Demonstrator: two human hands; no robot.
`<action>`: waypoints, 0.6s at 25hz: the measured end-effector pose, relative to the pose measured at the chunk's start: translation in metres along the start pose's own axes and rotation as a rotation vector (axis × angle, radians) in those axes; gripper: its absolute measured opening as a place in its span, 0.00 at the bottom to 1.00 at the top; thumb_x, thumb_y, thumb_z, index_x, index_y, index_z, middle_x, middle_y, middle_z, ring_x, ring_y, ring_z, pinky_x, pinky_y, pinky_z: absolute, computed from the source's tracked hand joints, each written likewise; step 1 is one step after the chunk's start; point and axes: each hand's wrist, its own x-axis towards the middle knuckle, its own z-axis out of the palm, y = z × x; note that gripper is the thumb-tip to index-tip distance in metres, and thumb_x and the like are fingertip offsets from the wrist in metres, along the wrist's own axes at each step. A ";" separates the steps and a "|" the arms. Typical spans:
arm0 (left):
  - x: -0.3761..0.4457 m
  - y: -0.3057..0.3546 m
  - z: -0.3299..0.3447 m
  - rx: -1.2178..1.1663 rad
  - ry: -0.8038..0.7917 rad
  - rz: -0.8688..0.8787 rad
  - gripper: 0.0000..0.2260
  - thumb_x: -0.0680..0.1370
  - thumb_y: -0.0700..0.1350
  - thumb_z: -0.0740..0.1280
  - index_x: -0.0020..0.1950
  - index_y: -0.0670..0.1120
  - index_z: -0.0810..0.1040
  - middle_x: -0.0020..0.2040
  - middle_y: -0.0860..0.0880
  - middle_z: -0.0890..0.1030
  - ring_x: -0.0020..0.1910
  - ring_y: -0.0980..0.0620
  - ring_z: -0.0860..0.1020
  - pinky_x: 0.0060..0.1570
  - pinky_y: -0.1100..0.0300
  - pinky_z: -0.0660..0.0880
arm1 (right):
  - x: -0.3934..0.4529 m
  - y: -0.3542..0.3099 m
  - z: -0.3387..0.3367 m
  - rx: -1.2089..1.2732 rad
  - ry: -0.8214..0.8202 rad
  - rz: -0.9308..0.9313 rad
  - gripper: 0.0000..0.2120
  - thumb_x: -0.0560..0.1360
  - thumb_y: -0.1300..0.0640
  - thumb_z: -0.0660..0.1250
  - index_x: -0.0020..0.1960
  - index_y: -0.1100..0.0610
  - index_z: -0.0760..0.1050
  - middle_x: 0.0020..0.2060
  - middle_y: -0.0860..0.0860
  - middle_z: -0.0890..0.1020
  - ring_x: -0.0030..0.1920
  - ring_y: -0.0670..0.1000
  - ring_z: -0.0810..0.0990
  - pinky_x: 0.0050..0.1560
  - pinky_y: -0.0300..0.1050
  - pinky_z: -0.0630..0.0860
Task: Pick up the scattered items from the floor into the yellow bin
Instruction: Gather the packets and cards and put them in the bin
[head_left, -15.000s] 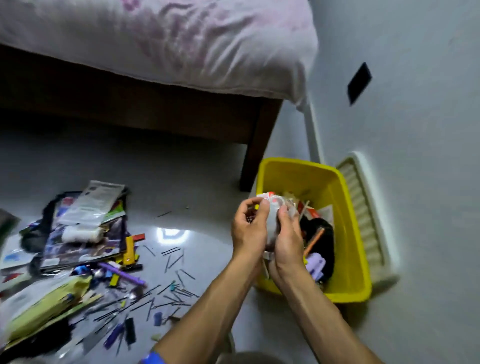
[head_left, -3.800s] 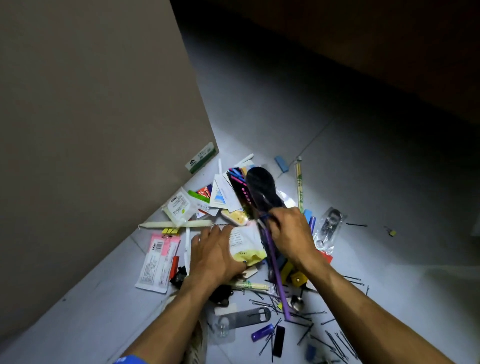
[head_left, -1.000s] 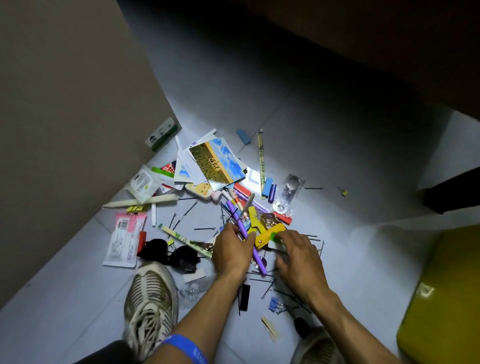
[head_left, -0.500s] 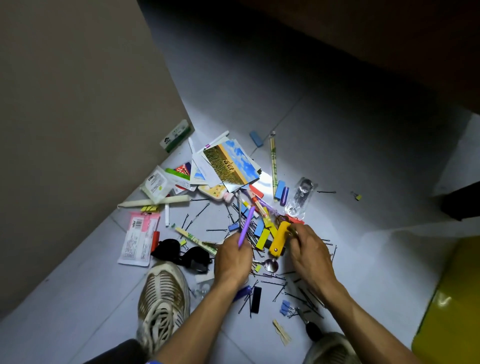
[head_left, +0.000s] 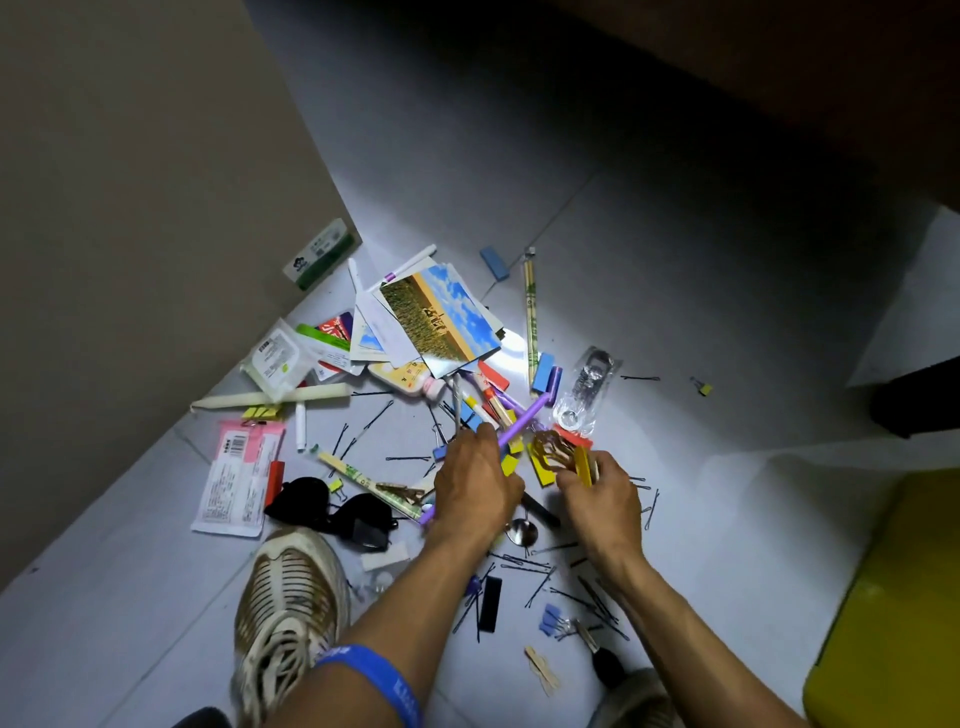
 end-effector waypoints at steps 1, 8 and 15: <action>0.000 0.001 0.001 0.015 0.008 -0.003 0.17 0.71 0.48 0.73 0.56 0.46 0.71 0.50 0.48 0.73 0.45 0.53 0.68 0.38 0.60 0.65 | 0.000 0.002 -0.005 0.078 -0.029 0.038 0.01 0.74 0.56 0.66 0.45 0.51 0.76 0.34 0.46 0.80 0.35 0.50 0.77 0.33 0.42 0.69; -0.007 -0.010 -0.008 -0.245 -0.091 -0.129 0.09 0.74 0.51 0.67 0.48 0.46 0.74 0.40 0.50 0.77 0.35 0.51 0.76 0.30 0.61 0.69 | -0.001 -0.019 -0.021 0.856 -0.434 0.308 0.08 0.75 0.58 0.68 0.49 0.64 0.80 0.34 0.58 0.80 0.29 0.55 0.77 0.30 0.46 0.76; -0.028 0.022 -0.042 -1.112 -0.305 -0.306 0.03 0.79 0.42 0.65 0.50 0.45 0.78 0.33 0.49 0.82 0.24 0.51 0.76 0.21 0.66 0.68 | -0.024 -0.039 -0.037 0.932 -0.460 0.277 0.13 0.70 0.57 0.71 0.51 0.64 0.80 0.38 0.58 0.83 0.29 0.54 0.78 0.38 0.49 0.79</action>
